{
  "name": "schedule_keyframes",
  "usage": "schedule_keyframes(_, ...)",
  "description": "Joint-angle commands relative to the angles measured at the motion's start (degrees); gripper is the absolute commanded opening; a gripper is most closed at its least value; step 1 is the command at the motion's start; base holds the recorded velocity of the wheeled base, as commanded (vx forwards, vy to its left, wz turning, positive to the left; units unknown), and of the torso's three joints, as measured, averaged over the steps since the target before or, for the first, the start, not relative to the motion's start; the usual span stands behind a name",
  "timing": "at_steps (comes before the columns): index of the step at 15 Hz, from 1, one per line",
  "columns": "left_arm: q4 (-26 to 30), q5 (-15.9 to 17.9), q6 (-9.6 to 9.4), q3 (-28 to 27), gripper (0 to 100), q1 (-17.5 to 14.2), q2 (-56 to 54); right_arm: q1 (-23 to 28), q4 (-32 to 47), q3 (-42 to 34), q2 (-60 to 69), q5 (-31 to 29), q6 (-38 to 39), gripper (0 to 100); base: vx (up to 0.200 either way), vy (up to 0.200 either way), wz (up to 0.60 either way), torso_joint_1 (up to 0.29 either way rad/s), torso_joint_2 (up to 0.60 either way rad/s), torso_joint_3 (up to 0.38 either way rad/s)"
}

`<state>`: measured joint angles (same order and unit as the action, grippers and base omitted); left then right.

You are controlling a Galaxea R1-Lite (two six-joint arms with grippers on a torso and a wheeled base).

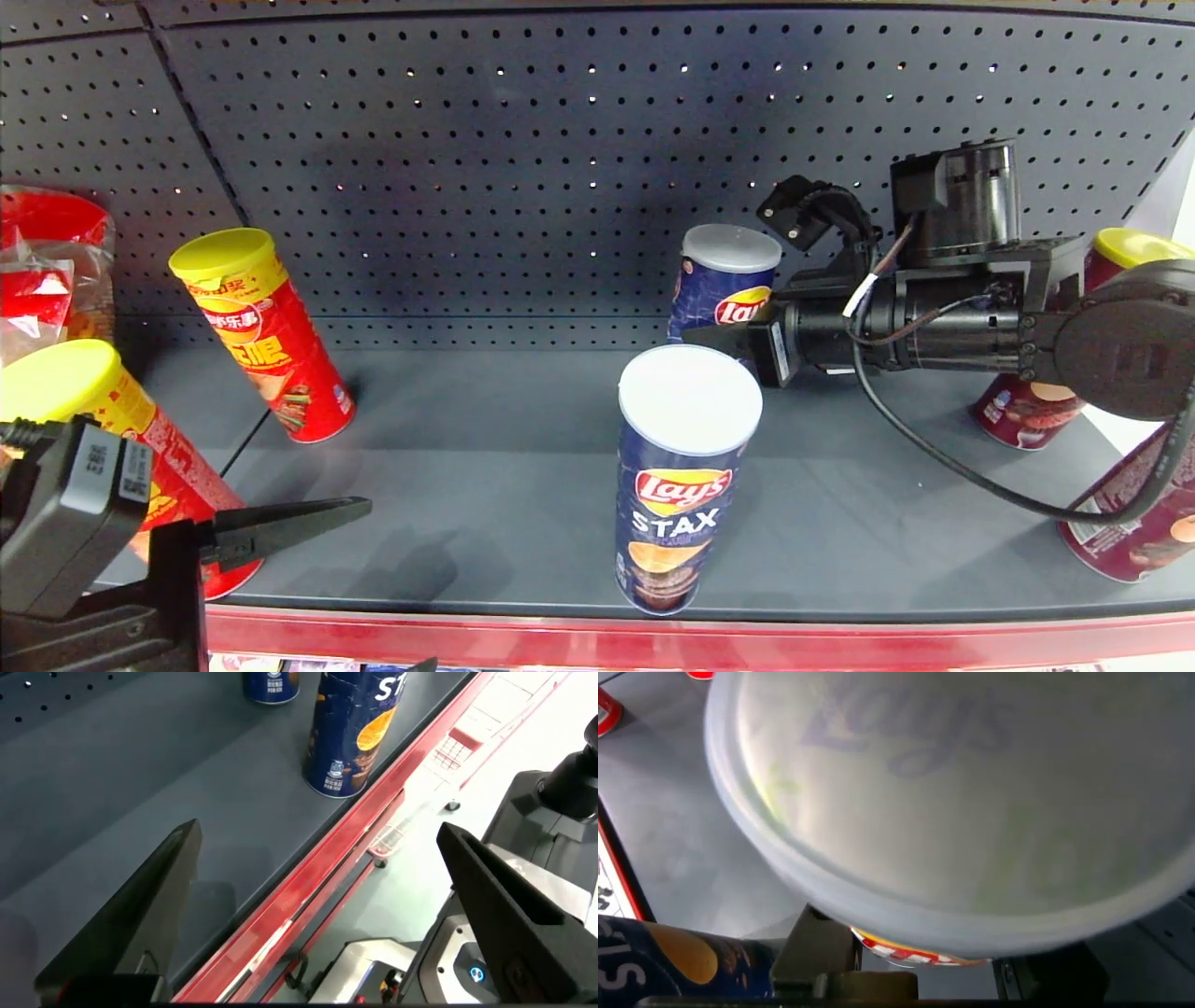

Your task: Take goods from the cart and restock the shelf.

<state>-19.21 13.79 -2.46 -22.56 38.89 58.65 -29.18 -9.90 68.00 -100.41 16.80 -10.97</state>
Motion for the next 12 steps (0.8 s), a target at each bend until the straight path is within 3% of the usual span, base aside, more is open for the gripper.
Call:
schedule_keyframes(1,-0.04,0.01,0.0,0.06,100,-0.04,0.33,-0.52,-0.3,0.12,-0.4,-0.01,-0.01,0,0.0,0.0,0.0,0.0,0.0,0.0)
schedule_keyframes(9,-0.12,0.1,0.88,-0.02,100,0.05,1.03,-1.14,-0.56,-0.06,-1.45,-0.01,-0.01,0,0.0,0.0,0.0,0.0,0.0,0.0)
schedule_keyframes(10,-0.12,0.19,0.88,-0.2,100,0.05,1.56,-1.14,-0.56,-0.06,-1.28,-0.1,0.07,100,0.0,0.0,0.0,0.0,0.0,0.0)
schedule_keyframes(12,-0.21,0.19,1.14,-0.46,100,0.05,2.08,-1.14,-0.56,-0.15,-0.66,-0.28,0.07,100,0.0,0.0,0.0,0.0,0.0,0.0)
